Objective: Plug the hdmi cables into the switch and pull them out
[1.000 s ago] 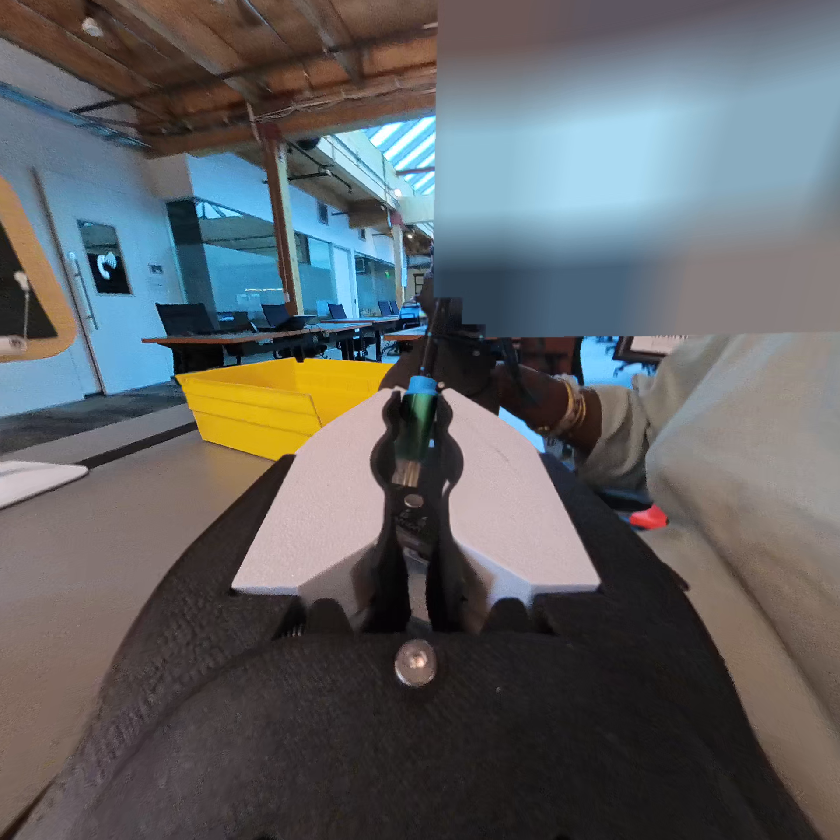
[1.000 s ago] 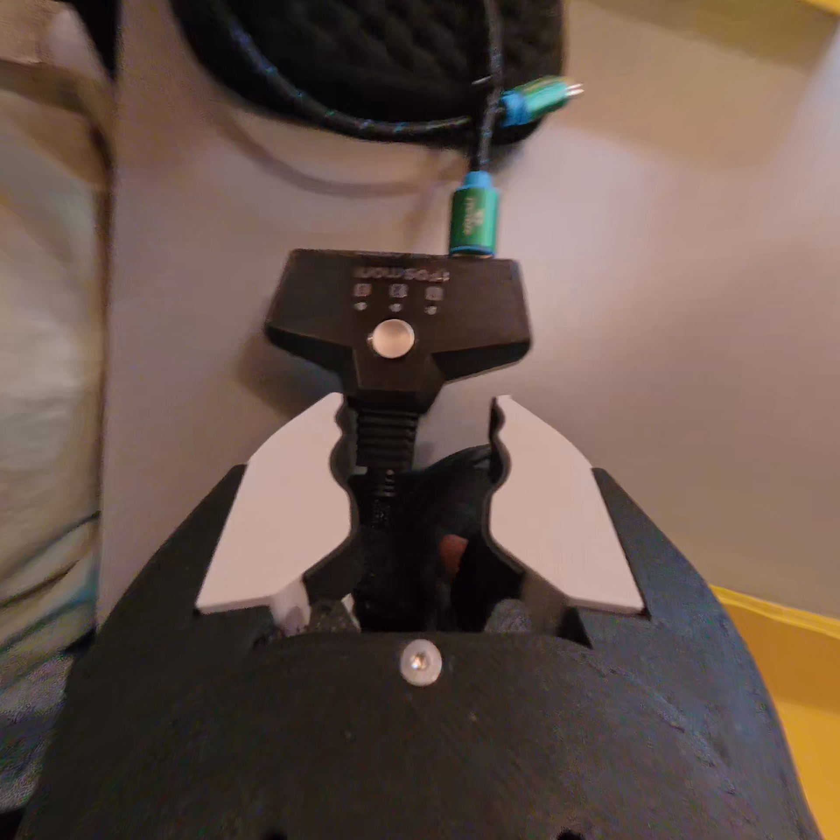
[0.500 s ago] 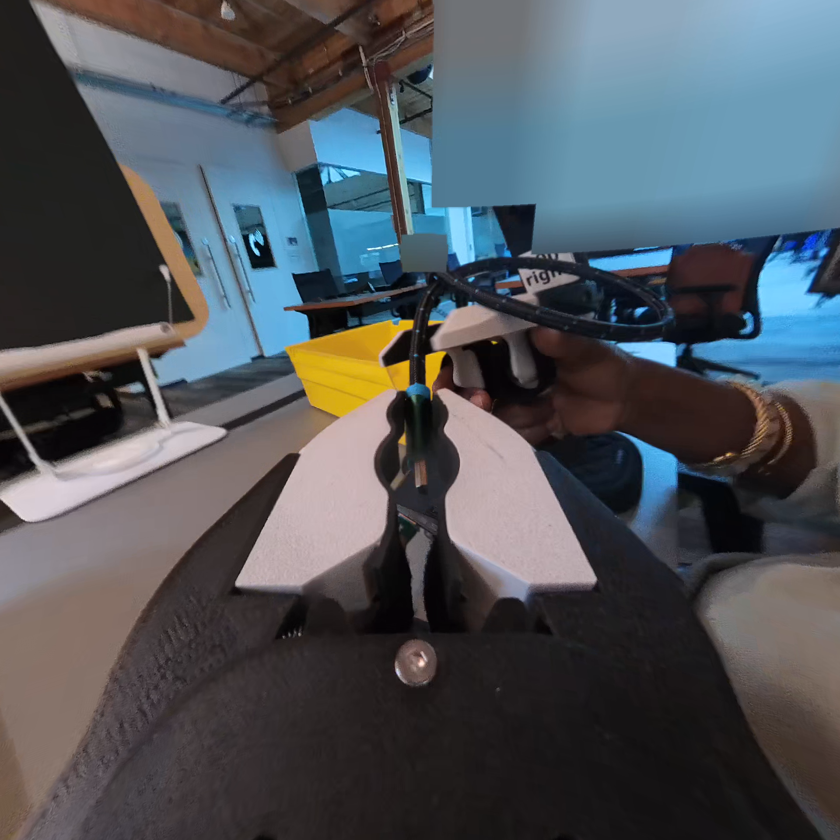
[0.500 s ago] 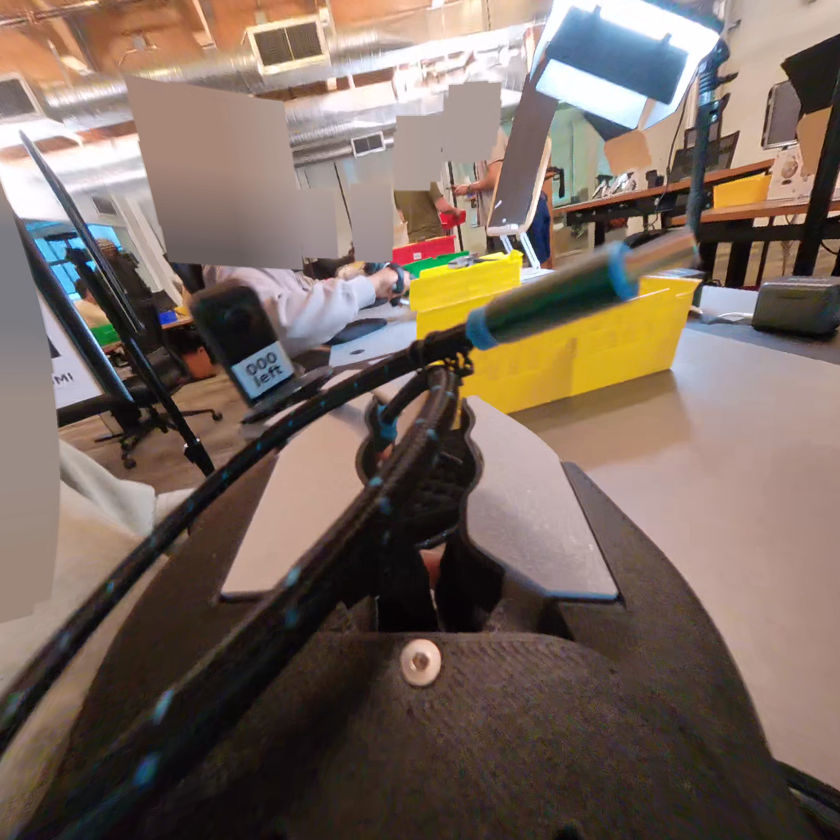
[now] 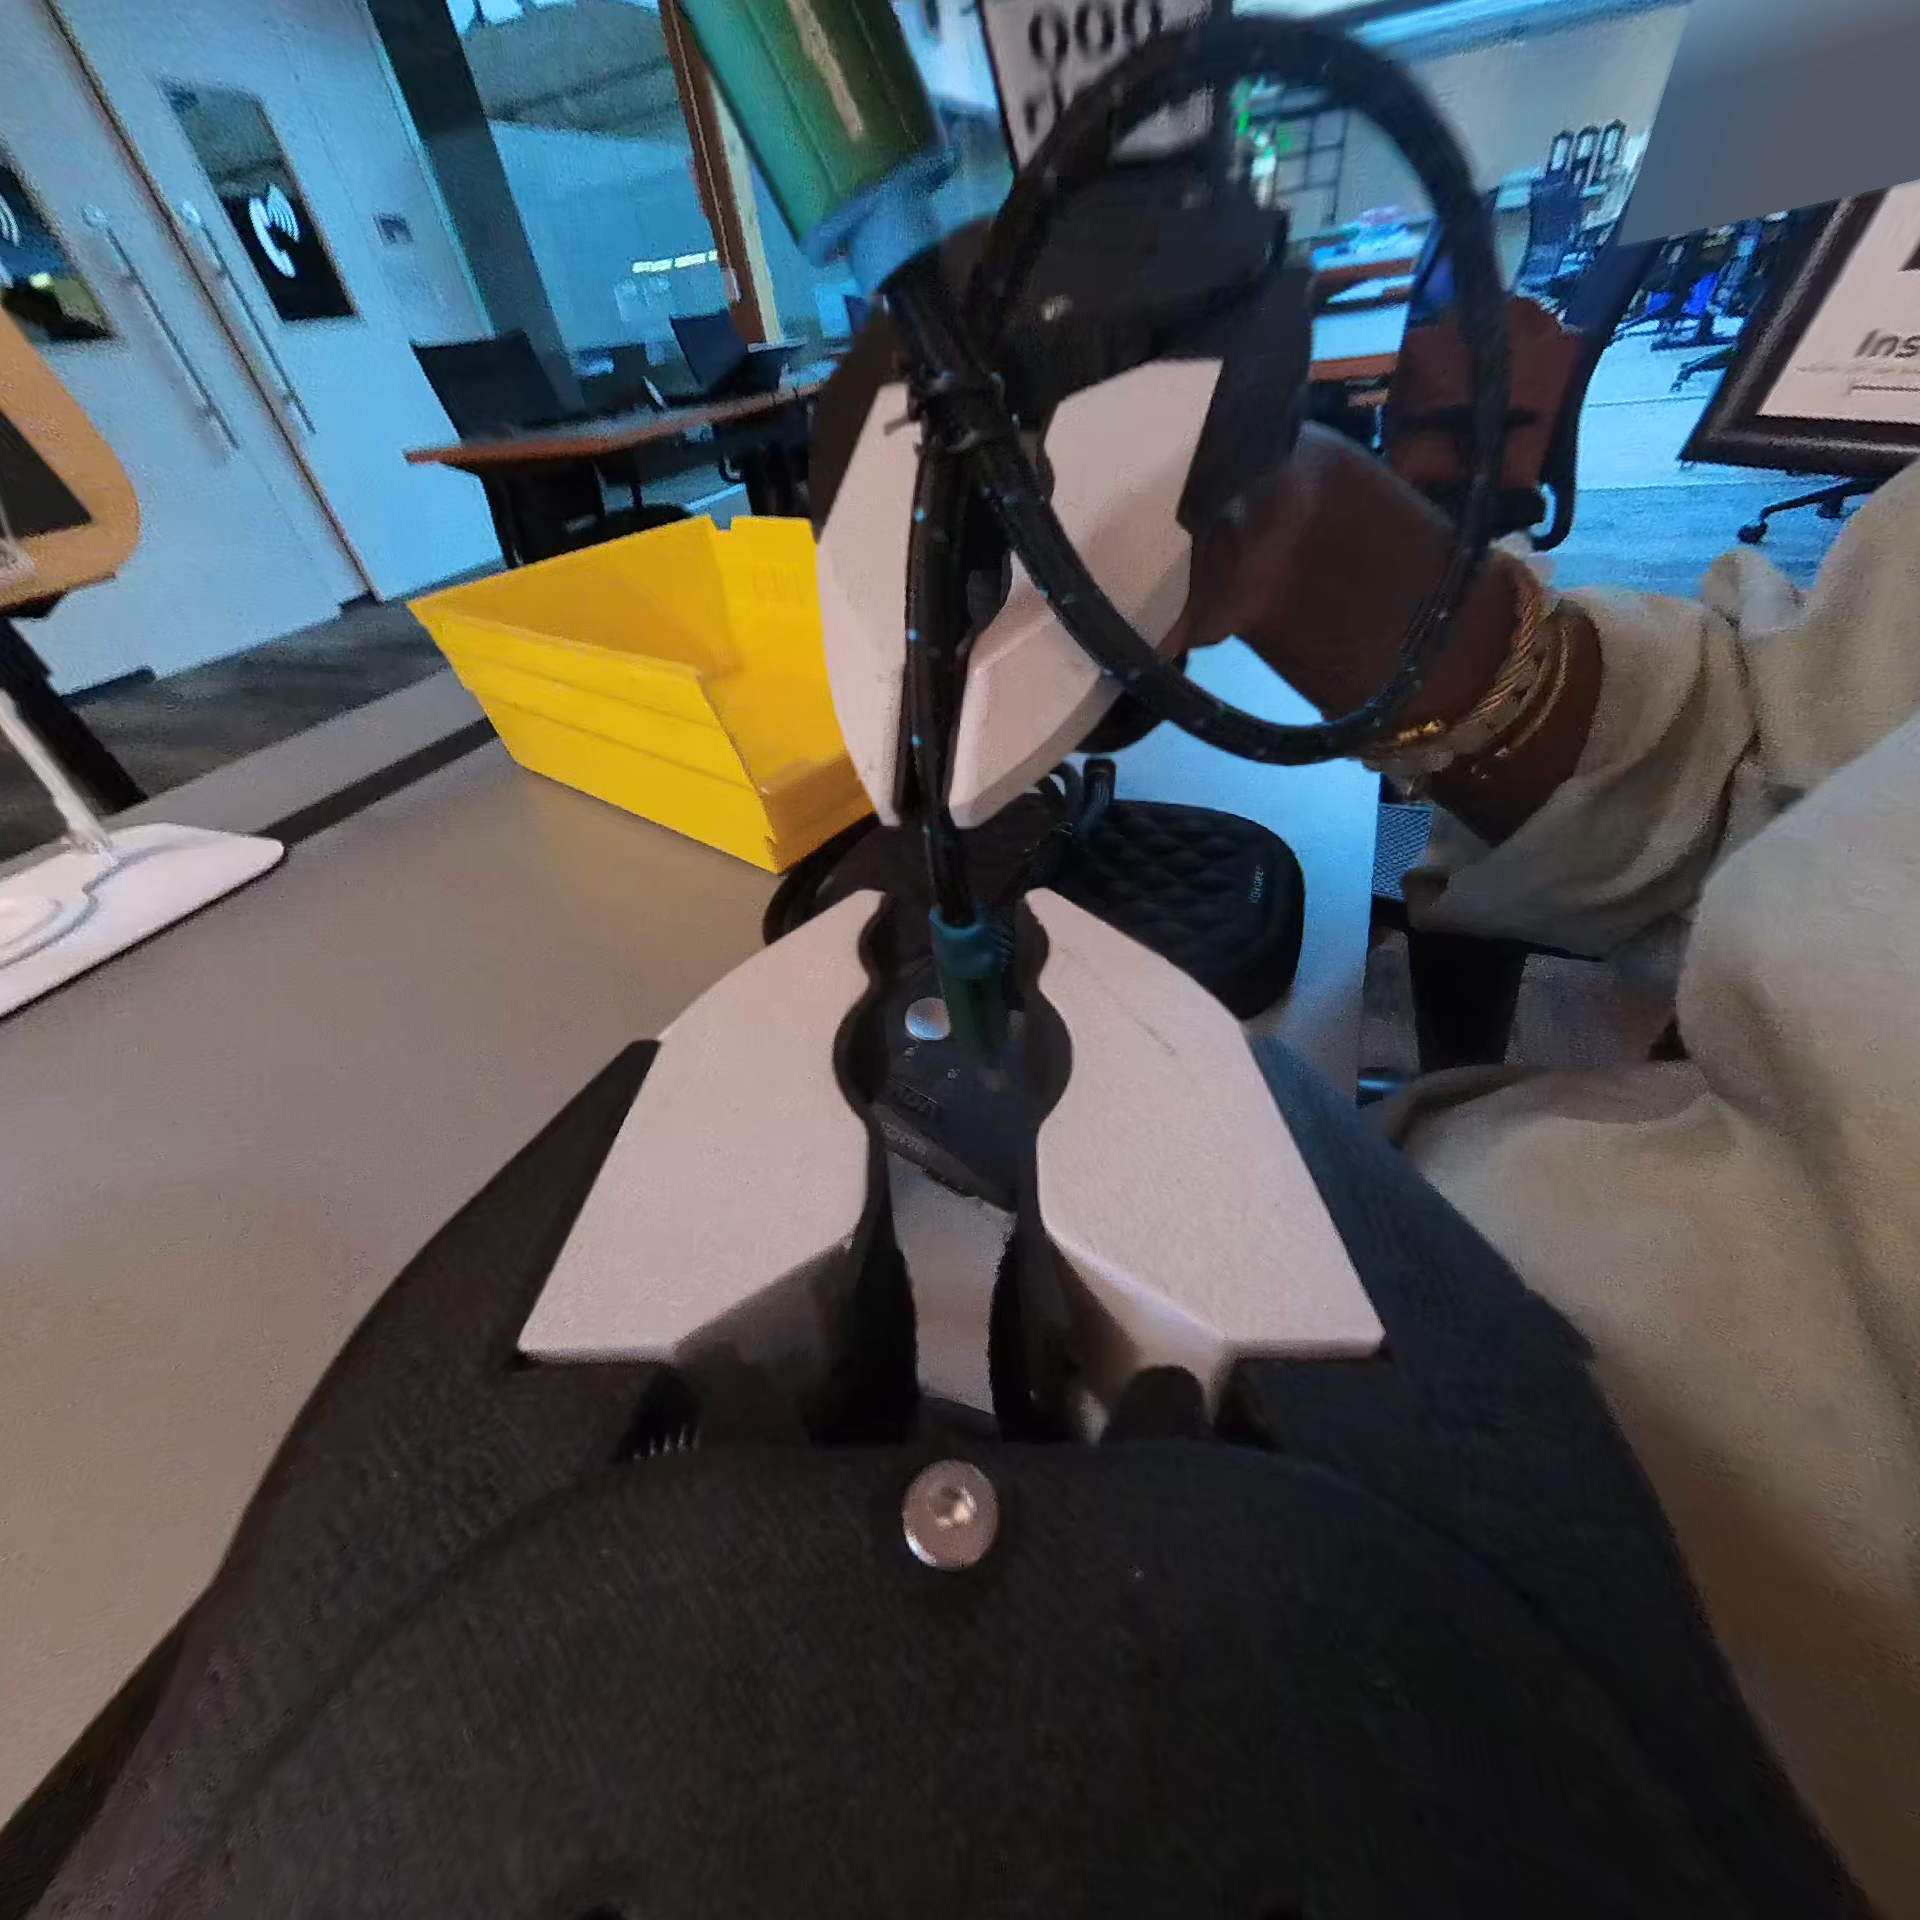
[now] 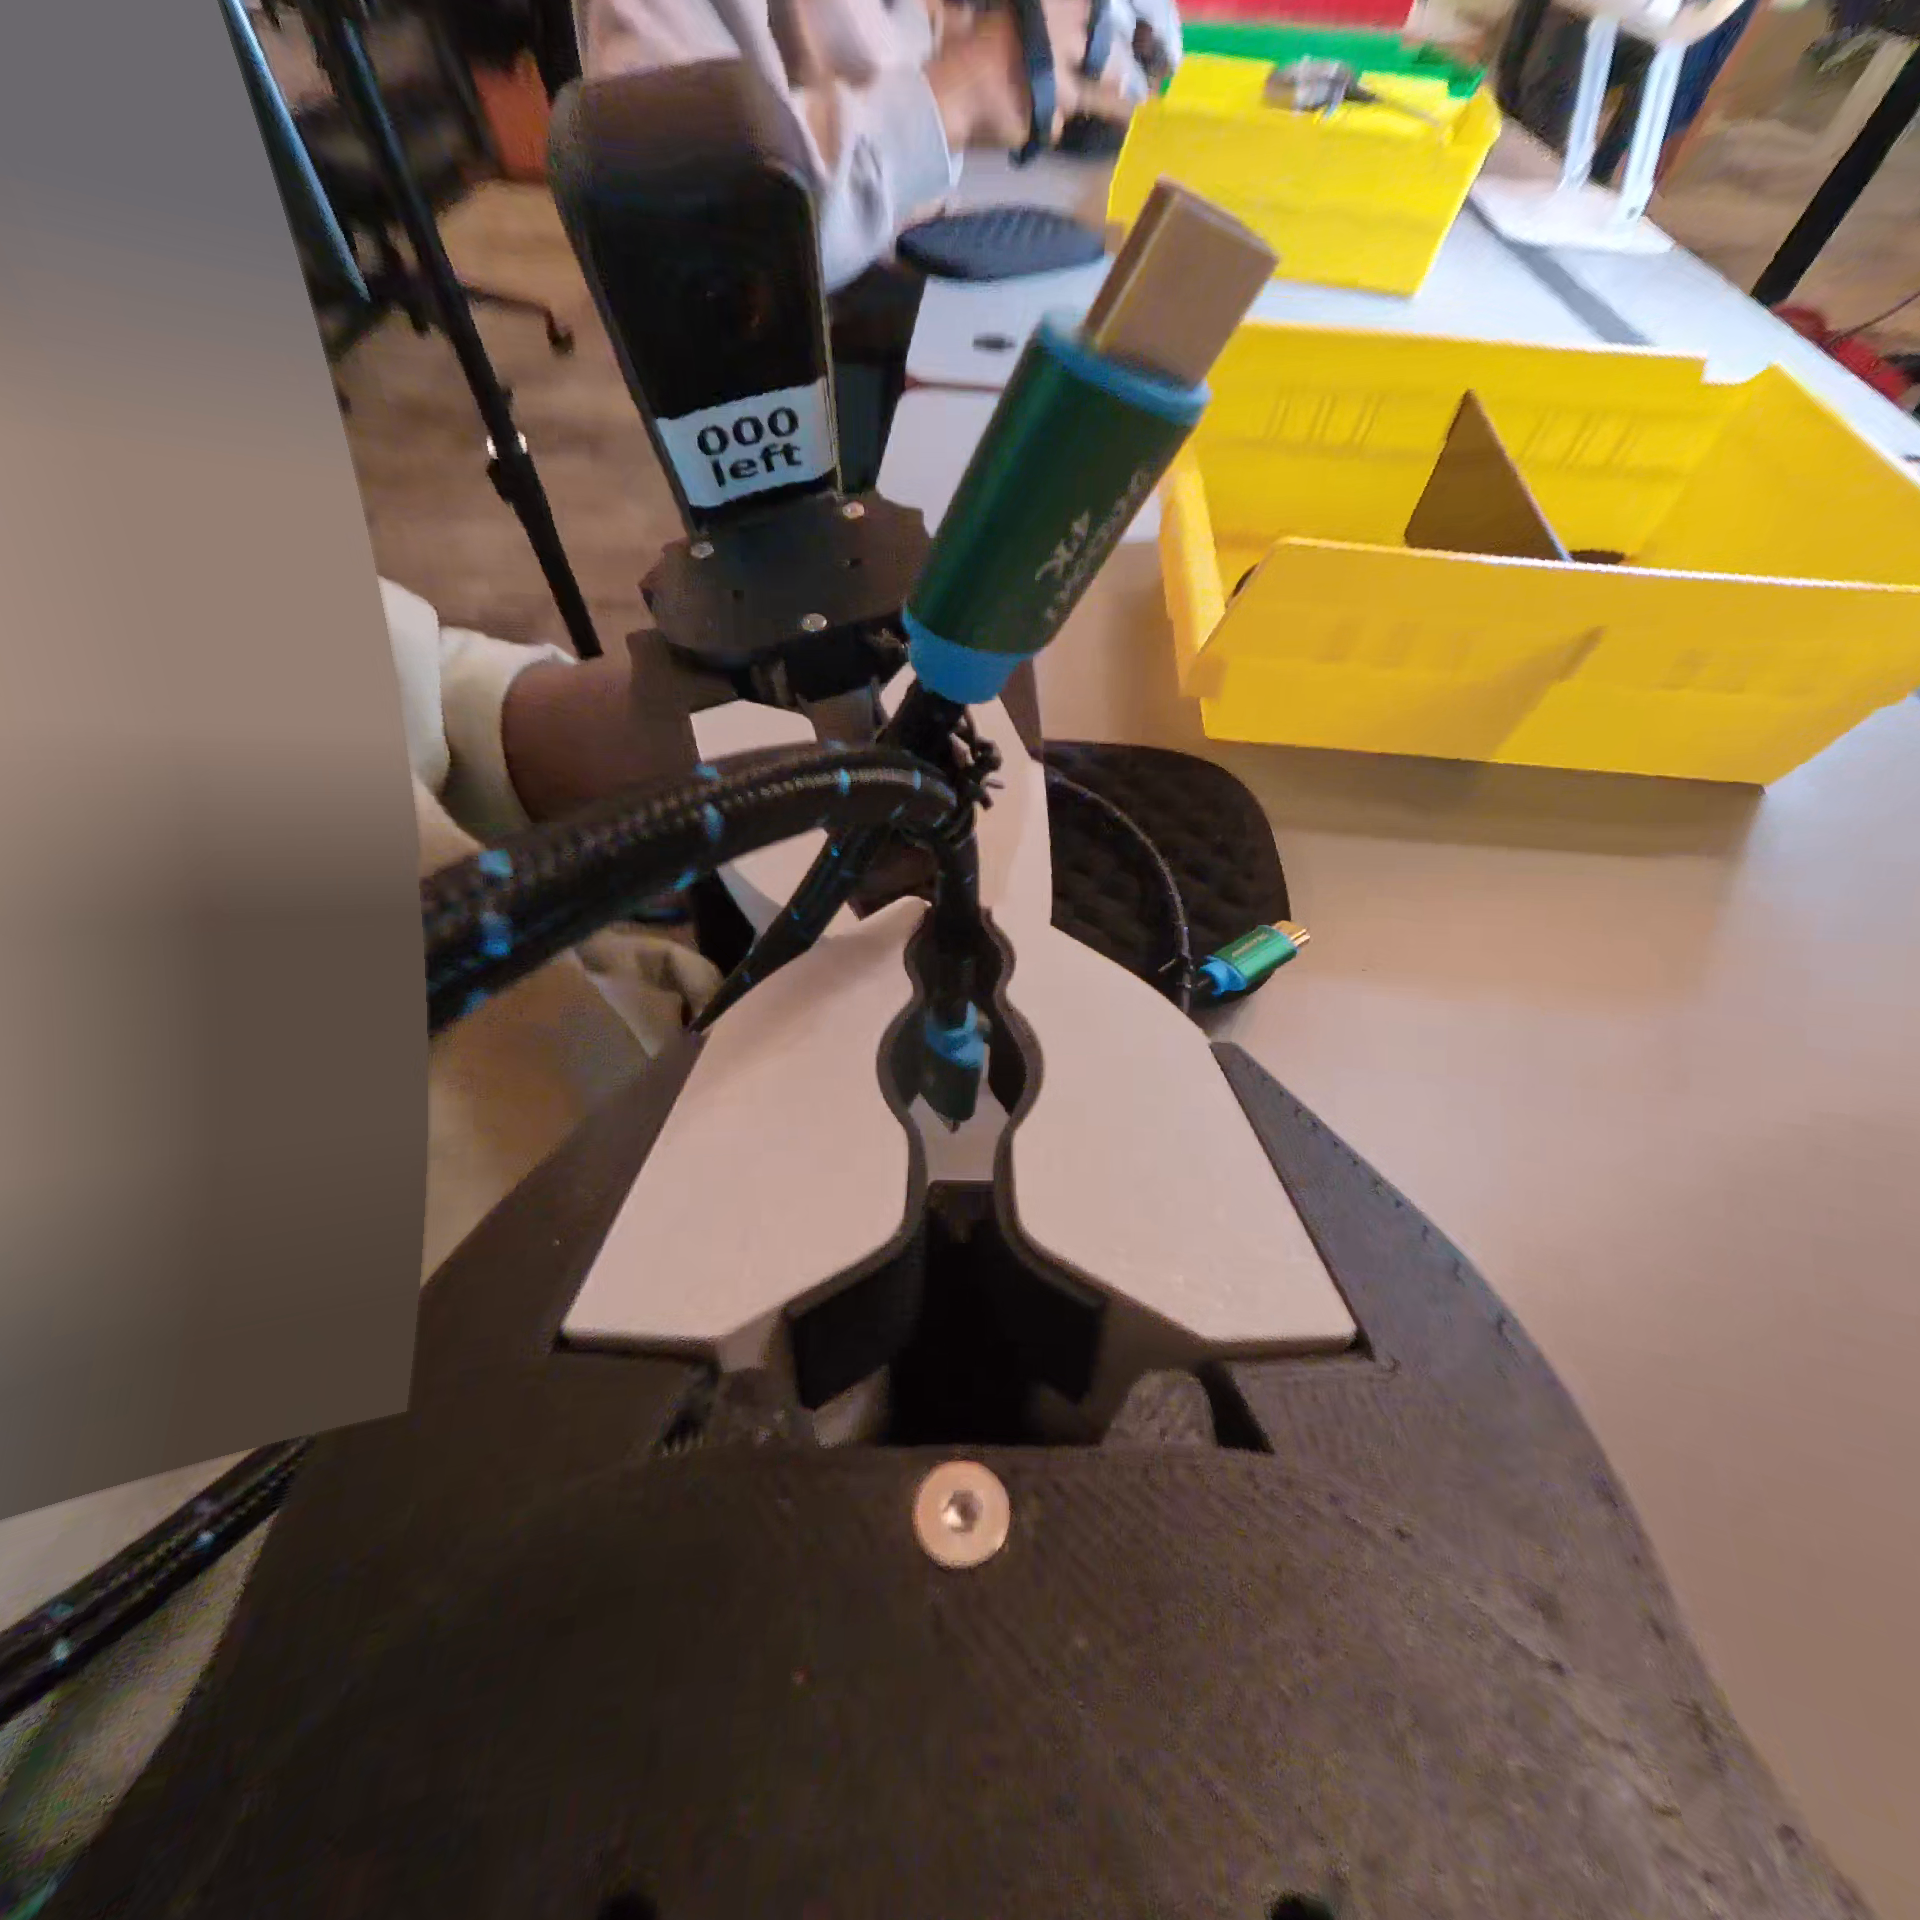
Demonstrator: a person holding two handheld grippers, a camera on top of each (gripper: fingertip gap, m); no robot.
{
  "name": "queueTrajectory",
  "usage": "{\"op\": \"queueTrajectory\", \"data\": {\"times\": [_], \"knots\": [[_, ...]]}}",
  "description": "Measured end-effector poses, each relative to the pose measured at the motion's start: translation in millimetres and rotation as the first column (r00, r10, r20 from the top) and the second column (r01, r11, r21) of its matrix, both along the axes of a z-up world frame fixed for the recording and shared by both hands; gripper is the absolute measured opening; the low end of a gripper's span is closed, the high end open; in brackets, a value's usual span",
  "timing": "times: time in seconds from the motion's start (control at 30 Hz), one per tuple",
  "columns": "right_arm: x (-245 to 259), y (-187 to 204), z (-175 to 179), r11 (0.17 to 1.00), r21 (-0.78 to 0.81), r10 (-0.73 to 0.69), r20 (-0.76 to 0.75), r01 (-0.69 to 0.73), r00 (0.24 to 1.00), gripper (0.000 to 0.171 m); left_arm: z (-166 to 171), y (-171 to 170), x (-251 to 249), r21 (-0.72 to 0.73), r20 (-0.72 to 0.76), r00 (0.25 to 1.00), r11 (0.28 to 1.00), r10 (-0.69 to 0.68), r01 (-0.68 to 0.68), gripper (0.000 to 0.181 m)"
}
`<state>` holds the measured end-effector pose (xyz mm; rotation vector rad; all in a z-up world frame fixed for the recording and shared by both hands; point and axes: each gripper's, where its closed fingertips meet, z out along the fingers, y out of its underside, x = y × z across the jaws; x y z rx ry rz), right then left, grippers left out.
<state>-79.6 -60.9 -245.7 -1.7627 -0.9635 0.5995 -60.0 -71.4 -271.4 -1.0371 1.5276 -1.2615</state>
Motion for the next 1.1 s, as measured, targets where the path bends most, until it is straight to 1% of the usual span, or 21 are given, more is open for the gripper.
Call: {"op": "queueTrajectory", "data": {"times": [0.03,0.1,0.13,0.2,0.27,0.3,0.37,0.43,0.47,0.5,0.57,0.63,0.67,0.7,0.73,0.8,0.9,0.97,1.03,1.1], "knots": [[-3,0,-1,1.0,-0.008,0.008,0.038,-0.008,0.999,0.006,-1,-2,3,-0.002,-0.009,1.0,1.0,0.01,-0.01,0.013],[-6,2,-3,1.0,-0.017,0.005,0.121,-0.003,0.993,0.007,-1,-1,8,-0.034,0.0,0.999,0.998,0.047,-0.047,0.01],[-6,4,-3,1.0,-0.012,-0.008,0.156,0.01,0.988,0.007,0,1,9,-0.082,0.01,0.998,0.995,0.06,-0.059,0.01],[-6,11,4,0.999,0.031,-0.047,0.172,0.042,0.984,0.008,10,8,9,-0.255,0.069,0.994,0.965,0.083,-0.063,0.01],[6,24,15,0.983,0.126,-0.157,0.168,0.137,0.973,0.027,23,18,6,-0.481,0.141,0.985,0.876,0.1,-0.02,0.01],[17,30,18,0.966,0.174,-0.224,0.181,0.193,0.958,0.028,27,26,4,-0.571,0.172,0.978,0.821,0.118,0.001,0.01],[38,37,21,0.915,0.279,-0.348,0.182,0.291,0.92,0.032,35,38,0,-0.702,0.231,0.961,0.71,0.15,0.058,0.01],[41,33,18,0.894,0.312,-0.371,0.114,0.321,0.922,0.035,42,49,-6,-0.791,0.284,0.94,0.6,0.188,0.118,0.01],[36,29,15,0.894,0.308,-0.36,0.057,0.327,0.931,0.037,44,53,-7,-0.814,0.301,0.93,0.565,0.21,0.135,0.01],[30,26,14,0.89,0.311,-0.35,0.001,0.332,0.937,0.04,45,57,-8,-0.826,0.308,0.922,0.547,0.234,0.138,0.01],[18,20,13,0.865,0.366,-0.351,-0.048,0.344,0.935,0.043,44,57,-8,-0.83,0.31,0.914,0.544,0.263,0.125,0.009],[14,21,13,0.796,0.488,-0.415,0.009,0.358,0.91,0.045,46,52,-6,-0.834,0.311,0.918,0.534,0.247,0.139,0.009],[14,21,15,0.756,0.555,-0.449,0.054,0.347,0.892,0.045,47,48,-5,-0.835,0.312,0.922,0.53,0.228,0.151,0.011],[13,22,17,0.727,0.604,-0.471,0.094,0.325,0.877,0.045,47,45,-5,-0.834,0.308,0.927,0.53,0.214,0.155,0.009],[11,22,18,0.716,0.634,-0.468,0.126,0.292,0.875,0.043,48,41,-4,-0.829,0.303,0.932,0.537,0.199,0.155,0.009],[10,21,21,0.715,0.661,-0.441,0.171,0.23,0.881,0.039,48,36,-3,-0.825,0.29,0.943,0.542,0.163,0.16,0.009],[11,15,20,0.748,0.654,-0.362,0.26,0.112,0.895,0.035,46,29,-3,-0.829,0.262,0.96,0.532,0.099,0.171,0.008],[7,8,14,0.778,0.628,-0.282,0.331,0.014,0.901,0.021,44,25,-2,-0.831,0.242,0.968,0.53,0.067,0.171,0.008],[8,5,11,0.776,0.63,-0.271,0.37,-0.025,0.888,0.019,42,23,0,-0.836,0.227,0.972,0.524,0.055,0.165,0.007],[9,4,10,0.781,0.623,-0.267,0.382,-0.033,0.885,0.019,40,21,1,-0.838,0.224,0.974,0.519,0.046,0.168,0.005]]}}
